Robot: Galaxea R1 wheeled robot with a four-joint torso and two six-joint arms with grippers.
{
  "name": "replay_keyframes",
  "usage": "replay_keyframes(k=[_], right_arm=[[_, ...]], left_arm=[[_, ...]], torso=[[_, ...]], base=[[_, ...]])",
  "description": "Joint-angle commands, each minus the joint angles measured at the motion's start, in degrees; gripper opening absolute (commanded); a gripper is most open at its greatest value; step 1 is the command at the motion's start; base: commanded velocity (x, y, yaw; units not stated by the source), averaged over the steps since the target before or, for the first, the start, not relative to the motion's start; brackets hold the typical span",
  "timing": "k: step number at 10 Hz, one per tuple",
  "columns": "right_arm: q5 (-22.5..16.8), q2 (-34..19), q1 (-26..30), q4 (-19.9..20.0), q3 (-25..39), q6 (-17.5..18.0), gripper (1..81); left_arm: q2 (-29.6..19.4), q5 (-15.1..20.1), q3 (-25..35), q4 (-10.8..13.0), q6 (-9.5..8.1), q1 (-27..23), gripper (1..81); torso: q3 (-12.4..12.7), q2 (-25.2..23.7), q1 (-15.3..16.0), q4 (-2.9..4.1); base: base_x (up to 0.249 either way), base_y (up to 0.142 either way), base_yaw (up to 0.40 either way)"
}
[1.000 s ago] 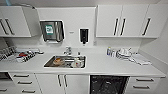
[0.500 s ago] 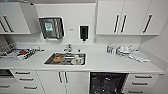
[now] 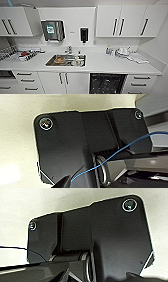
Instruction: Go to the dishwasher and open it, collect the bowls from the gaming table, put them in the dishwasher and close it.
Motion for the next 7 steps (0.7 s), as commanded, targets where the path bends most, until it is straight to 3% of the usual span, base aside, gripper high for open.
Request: replay_keyframes(k=[1,3,4,5,7], right_arm=[[-3.08,0.41,2.24,-0.33,0.27,0.04,81.1],[-3.08,0.41,2.33,-0.42,0.27,0.04,81.1],[-3.08,0.41,2.42,-0.33,0.27,0.04,81.1],[-3.08,0.41,2.42,-0.33,0.27,0.04,81.1],[-3.08,0.41,2.42,-0.25,0.27,0.04,81.1]], left_arm=[[-0.13,3.5,0.09,-0.14,0.46,-2.32,81.1],[-0.05,3.5,0.09,-0.14,0.46,-2.32,81.1],[-0.13,3.5,0.09,-0.14,0.46,-2.32,81.1],[-0.22,3.5,0.09,-0.23,0.37,-2.33,81.1],[-0.22,3.5,0.09,-0.23,0.37,-2.32,81.1]], torso=[[4.94,5.53,-3.56,0.0],[7.44,9.4,-6.12,0.0],[4.92,11.39,-7.45,0.0],[5.47,6.76,-4.53,0.0],[6.14,7.65,-5.23,0.0]], base=[[0.0,0.0,0.0],[0.0,0.0,0.0],[0.0,0.0,0.0],[0.0,0.0,0.0],[0.0,0.0,0.0]])
